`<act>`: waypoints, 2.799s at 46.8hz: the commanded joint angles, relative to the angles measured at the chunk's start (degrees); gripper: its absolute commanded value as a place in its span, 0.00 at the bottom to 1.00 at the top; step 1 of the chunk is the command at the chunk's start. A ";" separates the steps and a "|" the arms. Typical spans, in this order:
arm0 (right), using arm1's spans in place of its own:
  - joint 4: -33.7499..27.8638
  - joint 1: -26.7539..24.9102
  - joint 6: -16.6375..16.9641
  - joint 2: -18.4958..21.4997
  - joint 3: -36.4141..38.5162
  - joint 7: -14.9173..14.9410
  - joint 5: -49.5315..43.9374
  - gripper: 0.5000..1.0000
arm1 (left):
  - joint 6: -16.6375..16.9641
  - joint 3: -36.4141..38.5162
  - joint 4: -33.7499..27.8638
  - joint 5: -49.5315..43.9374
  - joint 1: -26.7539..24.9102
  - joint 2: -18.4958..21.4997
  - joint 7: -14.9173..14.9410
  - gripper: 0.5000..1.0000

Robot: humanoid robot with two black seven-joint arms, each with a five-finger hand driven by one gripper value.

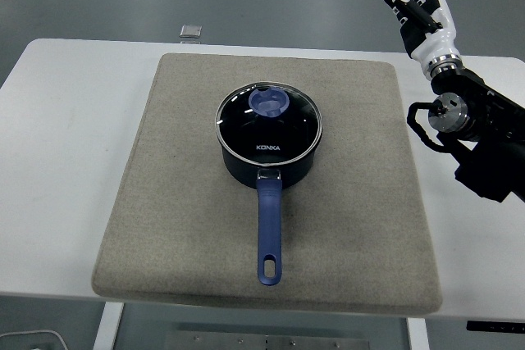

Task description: Lift the pot lid and place it to the right of the pot.

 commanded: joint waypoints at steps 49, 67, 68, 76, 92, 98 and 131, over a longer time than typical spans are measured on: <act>-0.03 -0.34 -0.71 -1.39 -0.01 0.43 0.00 0.81 | 0.00 0.05 0.00 -0.01 0.00 0.00 0.00 1.00; -0.03 -0.43 -0.80 -1.39 -0.01 0.43 0.00 0.81 | 0.00 0.05 0.00 -0.01 0.00 0.00 0.00 1.00; -0.03 -0.52 -0.80 -1.48 -0.01 0.43 0.00 0.81 | 0.00 0.05 0.00 -0.01 0.00 0.00 0.00 1.00; -0.03 -0.52 -0.80 -1.57 -0.10 0.43 -0.09 0.81 | 0.00 0.05 0.00 -0.01 0.00 0.00 0.00 1.00; 0.15 0.10 -0.54 -2.97 -0.80 0.34 -1.14 0.81 | 0.00 0.05 0.00 -0.01 0.00 0.00 0.00 1.00; 0.15 0.98 -0.19 -4.11 -1.15 0.34 -2.81 0.81 | 0.00 0.05 0.00 -0.01 0.00 0.00 0.00 1.00; 0.67 10.82 7.54 -10.44 -2.38 -0.18 -25.92 0.80 | 0.00 0.05 0.00 -0.01 0.00 0.00 0.00 1.00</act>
